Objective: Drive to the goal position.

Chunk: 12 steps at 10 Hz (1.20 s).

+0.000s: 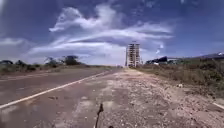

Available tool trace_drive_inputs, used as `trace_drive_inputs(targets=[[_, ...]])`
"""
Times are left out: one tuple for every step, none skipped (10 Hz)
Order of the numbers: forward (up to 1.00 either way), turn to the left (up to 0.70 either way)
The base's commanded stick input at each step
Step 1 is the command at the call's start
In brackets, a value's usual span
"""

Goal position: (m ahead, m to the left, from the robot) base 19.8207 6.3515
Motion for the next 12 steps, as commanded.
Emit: trace_drive_inputs(targets=[[1.00, -0.40], [1.00, -0.40], [1.00, -0.25], [1.00, -0.04], [1.00, 0.00], [1.00, 0.00], [1.00, 0.00], [1.00, 0.00], [1.00, 0.00], [1.00, 0.00], [1.00, 0.00], [1.00, 0.00]])
